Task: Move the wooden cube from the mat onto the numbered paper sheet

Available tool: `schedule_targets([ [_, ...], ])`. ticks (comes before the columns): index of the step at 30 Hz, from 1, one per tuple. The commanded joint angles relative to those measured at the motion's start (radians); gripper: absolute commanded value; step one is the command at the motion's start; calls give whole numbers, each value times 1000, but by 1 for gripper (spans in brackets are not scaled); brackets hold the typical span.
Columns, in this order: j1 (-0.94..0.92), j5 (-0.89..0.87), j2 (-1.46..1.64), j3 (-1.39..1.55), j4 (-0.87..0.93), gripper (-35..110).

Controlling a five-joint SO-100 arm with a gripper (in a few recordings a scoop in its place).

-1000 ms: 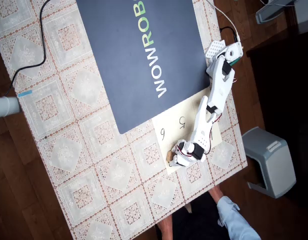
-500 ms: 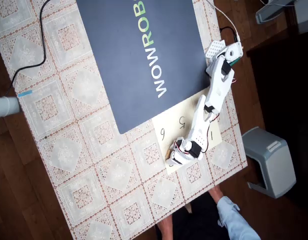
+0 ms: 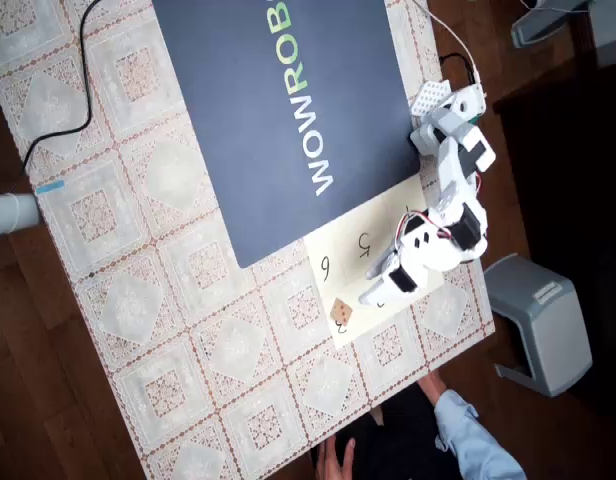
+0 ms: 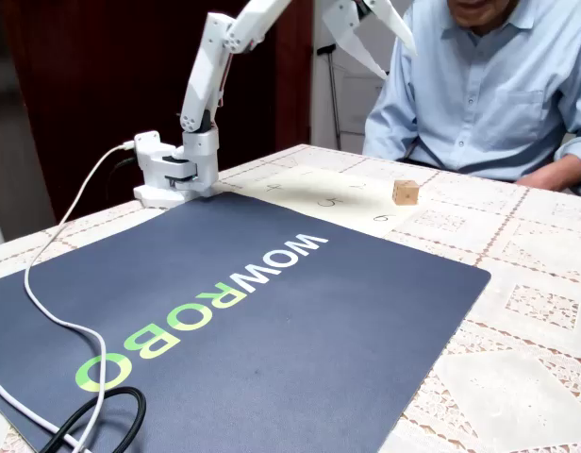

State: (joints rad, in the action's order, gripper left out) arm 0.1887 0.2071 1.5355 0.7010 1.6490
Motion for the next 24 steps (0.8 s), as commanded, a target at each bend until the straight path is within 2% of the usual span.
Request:
schedule_targets([
  [1, -204, 71, 331, 555, -179, 15],
  [4, -330, 152, 584, 1042, -396, 15],
  [9, -359, 161, 851, 1549, -541, 15],
  [24, -302, 101, 1158, 1997, -643, 18],
])
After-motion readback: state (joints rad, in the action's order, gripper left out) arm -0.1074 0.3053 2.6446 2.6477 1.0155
